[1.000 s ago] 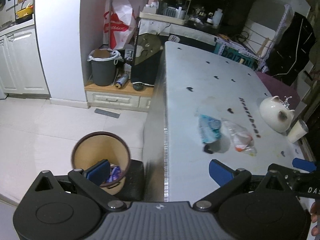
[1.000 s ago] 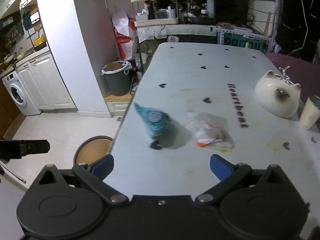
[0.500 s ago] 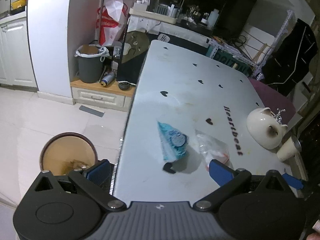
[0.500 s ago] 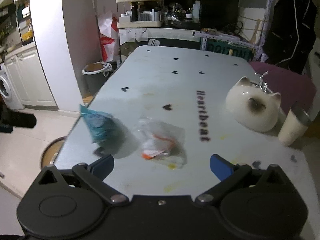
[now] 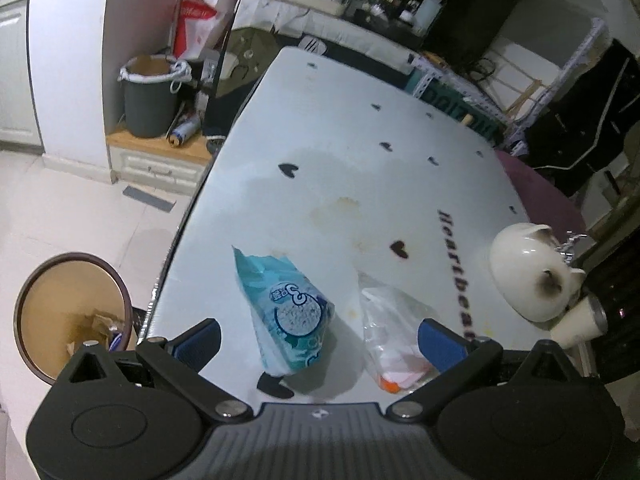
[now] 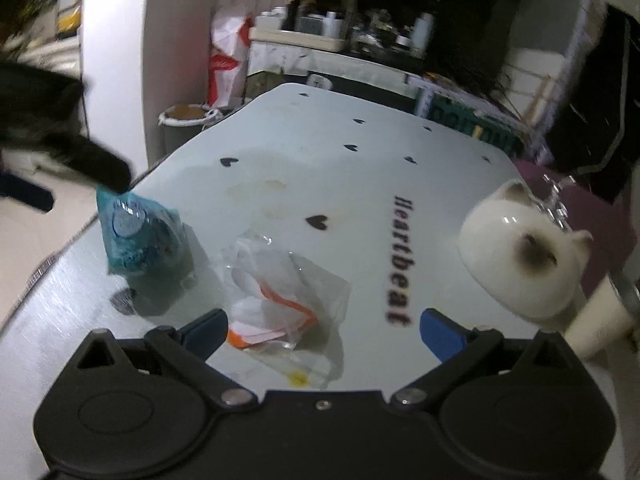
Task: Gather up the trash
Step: 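Move left tool to the teal snack bag while right tool reaches the clear bag, then grasp the teal snack bag with left tool while right tool grasps the clear bag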
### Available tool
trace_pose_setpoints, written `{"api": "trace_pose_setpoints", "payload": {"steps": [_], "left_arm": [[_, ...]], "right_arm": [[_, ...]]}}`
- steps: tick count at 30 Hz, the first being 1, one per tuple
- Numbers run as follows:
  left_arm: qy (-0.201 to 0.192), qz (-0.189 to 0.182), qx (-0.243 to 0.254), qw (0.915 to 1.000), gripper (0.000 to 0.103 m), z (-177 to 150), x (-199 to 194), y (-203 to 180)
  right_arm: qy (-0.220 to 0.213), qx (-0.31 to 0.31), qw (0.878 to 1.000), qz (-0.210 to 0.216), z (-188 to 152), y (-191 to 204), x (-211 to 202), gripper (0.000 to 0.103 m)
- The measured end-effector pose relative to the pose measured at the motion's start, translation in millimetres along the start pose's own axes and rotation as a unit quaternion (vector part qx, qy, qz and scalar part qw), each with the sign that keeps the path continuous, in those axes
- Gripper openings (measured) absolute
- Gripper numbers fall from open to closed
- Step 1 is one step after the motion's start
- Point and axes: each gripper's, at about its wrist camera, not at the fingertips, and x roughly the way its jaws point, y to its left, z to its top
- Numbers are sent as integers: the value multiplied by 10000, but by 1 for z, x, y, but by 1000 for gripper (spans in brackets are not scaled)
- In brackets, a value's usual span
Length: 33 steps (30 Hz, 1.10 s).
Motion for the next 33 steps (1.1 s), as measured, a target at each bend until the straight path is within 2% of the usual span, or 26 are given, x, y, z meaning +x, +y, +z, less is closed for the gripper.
{"api": "trace_pose_setpoints", "payload": {"steps": [4,6,10,13,16,17,18,19,21,22,25,27,33], "left_arm": [[223,108,-344,9991,103,5,24,5],[271,99,-633,9976,103,8,32,10],[287,43,-1225,9920,103,12,44,20],[283,119,-1388,9898,103,13,50,21],[332,227,-1510,9877,101,13,57,23],[341,260,-1544,9871,101,14,59,23],[342,289,-1577,9865,98,13,61,24],[354,311,-1595,9861,94,13,62,24],[388,382,-1651,9848,89,12,65,25],[413,409,-1670,9842,83,11,67,26],[473,509,-1651,9838,69,9,71,28],[446,525,-1623,9843,63,8,71,29],[347,491,-1131,9918,58,7,61,22]], "right_arm": [[-154,-442,9989,15,-3,7,13,101],[-91,-850,9963,-105,-3,14,24,87],[-157,-1479,9884,-307,-5,27,36,79],[-283,-1932,9800,-391,-7,38,42,71],[-447,-2451,9672,-486,-10,51,45,56],[-483,-2598,9632,-485,-11,55,46,48],[-504,-2726,9598,-440,-13,58,46,39],[-503,-2804,9578,-392,-12,60,46,35],[-445,-2850,9569,-349,-13,63,44,18],[-371,-2828,9578,-357,-13,64,43,15],[-209,-2572,9659,-227,-10,62,38,14],[-119,-2397,9707,-143,-8,59,33,13],[196,-1414,9897,122,3,42,21,12]]}}
